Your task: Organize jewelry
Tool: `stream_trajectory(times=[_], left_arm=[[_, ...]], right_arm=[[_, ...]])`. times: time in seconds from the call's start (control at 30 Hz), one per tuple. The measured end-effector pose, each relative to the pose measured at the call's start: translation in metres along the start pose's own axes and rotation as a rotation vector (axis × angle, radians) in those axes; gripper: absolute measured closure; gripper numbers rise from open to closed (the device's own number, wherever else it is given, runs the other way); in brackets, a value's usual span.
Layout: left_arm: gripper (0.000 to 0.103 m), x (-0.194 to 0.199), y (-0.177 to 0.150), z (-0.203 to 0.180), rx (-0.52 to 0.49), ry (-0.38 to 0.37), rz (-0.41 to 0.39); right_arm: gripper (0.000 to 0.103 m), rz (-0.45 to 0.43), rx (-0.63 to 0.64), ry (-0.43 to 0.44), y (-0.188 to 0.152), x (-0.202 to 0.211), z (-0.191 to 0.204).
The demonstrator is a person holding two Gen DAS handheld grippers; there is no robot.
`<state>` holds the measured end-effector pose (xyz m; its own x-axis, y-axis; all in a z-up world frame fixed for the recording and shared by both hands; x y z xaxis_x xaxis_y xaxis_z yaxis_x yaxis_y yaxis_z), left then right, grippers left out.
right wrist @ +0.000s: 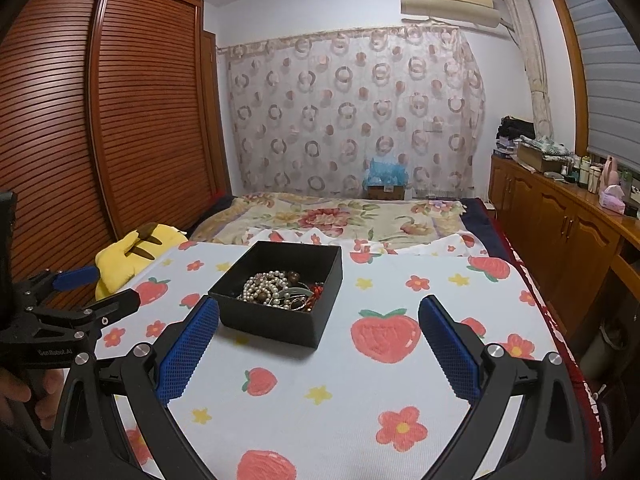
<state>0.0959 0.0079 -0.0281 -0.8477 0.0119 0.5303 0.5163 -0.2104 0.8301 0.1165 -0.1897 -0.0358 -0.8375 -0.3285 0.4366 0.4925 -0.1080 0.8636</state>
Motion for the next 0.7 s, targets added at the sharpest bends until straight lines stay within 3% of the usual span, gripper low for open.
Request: stream_trajectory(times=[0.7], left_arm=[[0.008,0.0072,0.0045,-0.0065,-0.006,-0.001,-0.012]], right_arm=[[0.003,0.002,0.001,0.001,0.0005,0.0008,0.0007]])
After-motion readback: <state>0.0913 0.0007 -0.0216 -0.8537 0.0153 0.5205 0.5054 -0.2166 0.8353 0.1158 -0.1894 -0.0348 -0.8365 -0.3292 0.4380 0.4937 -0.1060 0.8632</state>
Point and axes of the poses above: each gripper's, at about its wrist camera, not at the fingertips, and x roughly against the way its jaws point, z to its left, y to its top, the point moved 5 cm from there along -x, roughly the way its jaws point, and after that the axes turned 12 degrees about -x, right-handed, at the moved point
